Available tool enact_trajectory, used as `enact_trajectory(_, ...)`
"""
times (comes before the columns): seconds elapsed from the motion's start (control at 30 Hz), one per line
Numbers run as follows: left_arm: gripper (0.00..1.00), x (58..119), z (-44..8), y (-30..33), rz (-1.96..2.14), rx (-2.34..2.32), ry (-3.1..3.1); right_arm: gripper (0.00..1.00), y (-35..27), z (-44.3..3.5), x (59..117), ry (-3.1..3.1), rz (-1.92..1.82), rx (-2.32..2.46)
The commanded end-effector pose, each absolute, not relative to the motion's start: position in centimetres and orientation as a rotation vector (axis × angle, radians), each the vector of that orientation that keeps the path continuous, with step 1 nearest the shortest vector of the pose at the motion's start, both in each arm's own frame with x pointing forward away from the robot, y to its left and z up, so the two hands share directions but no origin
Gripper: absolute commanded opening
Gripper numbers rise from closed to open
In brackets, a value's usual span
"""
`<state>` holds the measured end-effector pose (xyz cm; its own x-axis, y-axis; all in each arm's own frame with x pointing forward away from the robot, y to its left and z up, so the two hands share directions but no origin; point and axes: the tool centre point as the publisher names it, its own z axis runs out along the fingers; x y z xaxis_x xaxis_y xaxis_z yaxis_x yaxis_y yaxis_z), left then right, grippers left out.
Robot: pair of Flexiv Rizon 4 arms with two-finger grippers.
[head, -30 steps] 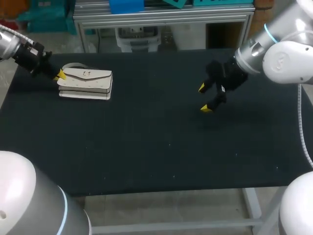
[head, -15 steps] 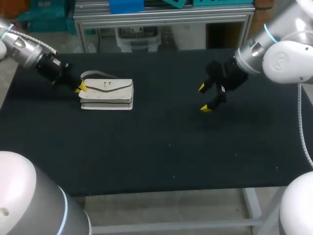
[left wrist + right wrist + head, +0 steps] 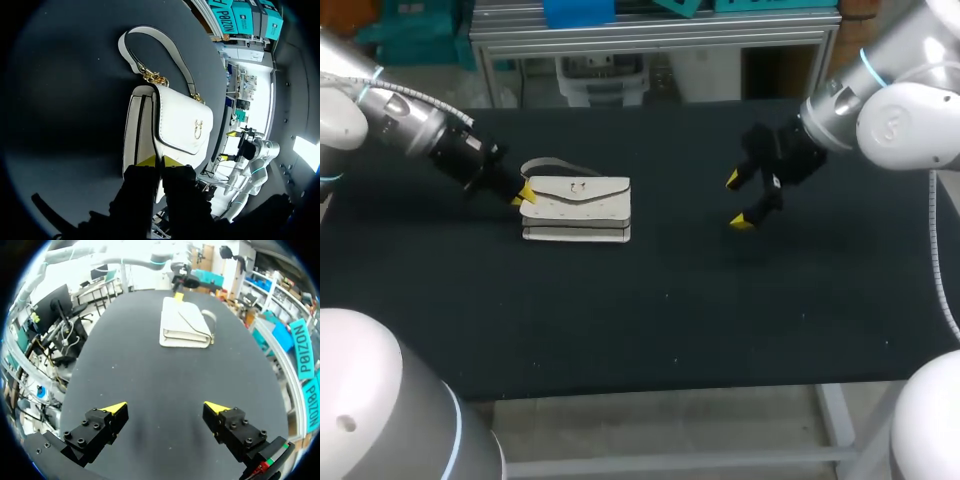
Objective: Pick up the bag, open it, inspect its contents, close it, and place it on the opposite side
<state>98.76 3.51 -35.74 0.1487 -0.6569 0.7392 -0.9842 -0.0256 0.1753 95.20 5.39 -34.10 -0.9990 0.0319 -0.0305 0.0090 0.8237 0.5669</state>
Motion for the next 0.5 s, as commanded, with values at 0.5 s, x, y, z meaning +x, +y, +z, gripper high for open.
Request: enact_trajectory(0.5,0.00,96.0,-36.0,-3.4,1.195,2.096,-1.506,1.00,5.4,-34.1,95.2,2.962,0.922,0.033)
